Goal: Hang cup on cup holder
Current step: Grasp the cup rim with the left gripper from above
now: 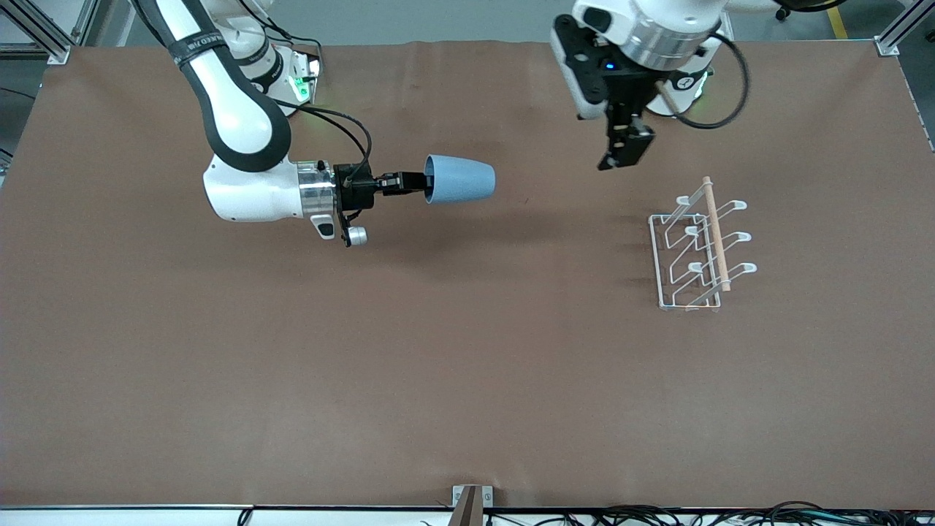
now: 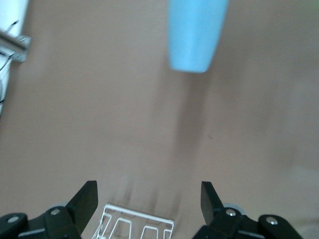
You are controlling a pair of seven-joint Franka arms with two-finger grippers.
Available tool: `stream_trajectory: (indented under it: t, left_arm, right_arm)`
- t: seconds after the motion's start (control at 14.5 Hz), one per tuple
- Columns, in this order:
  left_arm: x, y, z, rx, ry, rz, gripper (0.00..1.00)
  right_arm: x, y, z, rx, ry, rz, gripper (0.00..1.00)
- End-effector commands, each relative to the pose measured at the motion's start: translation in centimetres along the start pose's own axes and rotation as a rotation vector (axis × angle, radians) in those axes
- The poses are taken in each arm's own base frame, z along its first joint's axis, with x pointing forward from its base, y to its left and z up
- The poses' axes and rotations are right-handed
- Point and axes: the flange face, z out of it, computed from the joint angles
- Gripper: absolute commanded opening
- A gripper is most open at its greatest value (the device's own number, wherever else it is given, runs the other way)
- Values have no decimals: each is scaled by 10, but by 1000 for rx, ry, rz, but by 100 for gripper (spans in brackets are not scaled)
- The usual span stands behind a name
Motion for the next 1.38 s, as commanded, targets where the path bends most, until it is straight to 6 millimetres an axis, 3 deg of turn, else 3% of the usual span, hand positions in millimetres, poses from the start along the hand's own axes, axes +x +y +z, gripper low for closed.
stream_trajectory:
  t: [0.0,0.41,0.69,0.83,1.31]
  left_arm:
    - [27,12,20,-61,13,64,92]
    - [87,31,71,-168,45,99,100]
    - [105,24,86,-139,86,62,100]
    - [111,17,107,-110,69,8,100]
    - [130,31,128,-110,87,23,100]
  right_arm:
    - [-10,2,2,13,4,17,1]
    - [-11,9,2,7,3,27,1]
    - [-11,10,3,6,3,28,1]
    - [-11,9,3,6,3,26,1]
    - [-12,9,5,5,-3,25,1]
